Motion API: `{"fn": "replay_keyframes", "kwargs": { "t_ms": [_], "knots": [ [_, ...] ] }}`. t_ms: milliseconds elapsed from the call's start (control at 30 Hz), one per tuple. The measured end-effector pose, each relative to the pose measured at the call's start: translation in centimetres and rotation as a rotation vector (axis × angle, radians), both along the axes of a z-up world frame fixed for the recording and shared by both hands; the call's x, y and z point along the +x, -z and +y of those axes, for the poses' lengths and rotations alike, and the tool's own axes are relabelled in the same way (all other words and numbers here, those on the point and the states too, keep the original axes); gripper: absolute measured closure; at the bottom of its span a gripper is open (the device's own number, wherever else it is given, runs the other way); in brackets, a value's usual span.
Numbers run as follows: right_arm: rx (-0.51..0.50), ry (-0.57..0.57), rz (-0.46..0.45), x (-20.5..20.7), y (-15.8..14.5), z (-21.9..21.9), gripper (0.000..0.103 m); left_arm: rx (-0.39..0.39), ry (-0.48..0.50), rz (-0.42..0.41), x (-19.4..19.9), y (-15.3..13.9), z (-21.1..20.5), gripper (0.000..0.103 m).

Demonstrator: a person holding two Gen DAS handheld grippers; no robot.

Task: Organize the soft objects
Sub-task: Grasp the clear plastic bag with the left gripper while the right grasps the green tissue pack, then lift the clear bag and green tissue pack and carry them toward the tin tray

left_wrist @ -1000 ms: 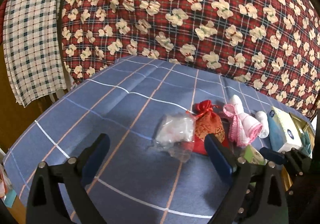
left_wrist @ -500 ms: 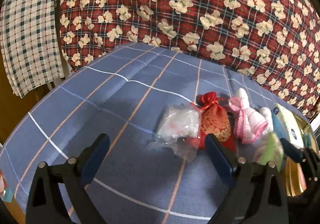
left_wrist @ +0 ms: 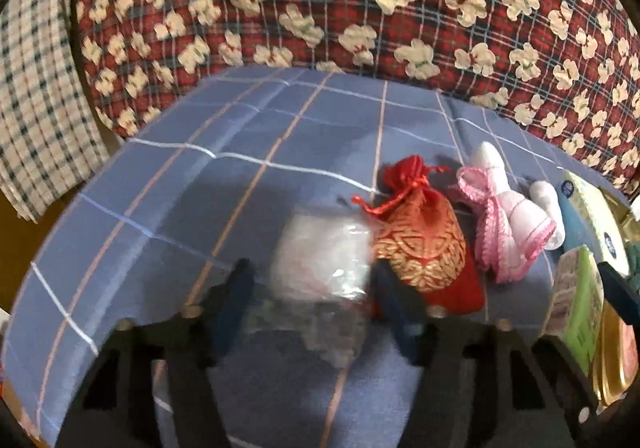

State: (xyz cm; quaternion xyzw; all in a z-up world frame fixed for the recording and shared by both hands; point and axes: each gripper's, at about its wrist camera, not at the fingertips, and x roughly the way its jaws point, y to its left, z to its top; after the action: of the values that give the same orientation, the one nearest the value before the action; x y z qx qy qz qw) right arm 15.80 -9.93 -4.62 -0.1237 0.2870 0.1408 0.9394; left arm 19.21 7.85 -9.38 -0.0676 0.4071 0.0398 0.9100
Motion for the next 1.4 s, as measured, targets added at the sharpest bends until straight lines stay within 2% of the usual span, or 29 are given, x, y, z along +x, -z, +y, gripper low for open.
{"fn": "replay_keyframes", "kwargs": {
  "t_ms": [33,67,200,367,633,967,1400],
  "knots": [
    [0.003,0.001,0.001,0.0,0.0,0.0,0.027,-0.009,0.002,-0.001,0.0,0.0,0.0,0.056],
    [0.007,0.004,0.001,0.0,0.0,-0.1,0.027,-0.013,0.009,-0.006,-0.1,0.0,0.0,0.064],
    [0.017,0.013,-0.002,-0.1,-0.1,-0.3,0.027,-0.009,0.021,-0.034,-0.6,-0.4,-0.3,0.074],
    [0.030,0.015,-0.018,-0.3,-0.3,-0.6,0.027,0.027,-0.013,-0.138,-2.4,-1.8,-0.4,0.075],
    [0.036,0.027,-0.027,-0.5,-0.4,-0.8,0.027,0.068,-0.021,-0.220,-4.5,-2.8,-1.4,0.075],
    [0.088,0.066,-0.095,-1.4,-1.2,-2.0,0.027,0.070,-0.058,-0.333,-6.7,-3.9,-2.4,0.075],
    [0.141,0.092,-0.174,-2.7,-1.9,-2.9,0.027,0.088,-0.086,-0.413,-8.4,-4.5,-3.3,0.075]
  ]
}}
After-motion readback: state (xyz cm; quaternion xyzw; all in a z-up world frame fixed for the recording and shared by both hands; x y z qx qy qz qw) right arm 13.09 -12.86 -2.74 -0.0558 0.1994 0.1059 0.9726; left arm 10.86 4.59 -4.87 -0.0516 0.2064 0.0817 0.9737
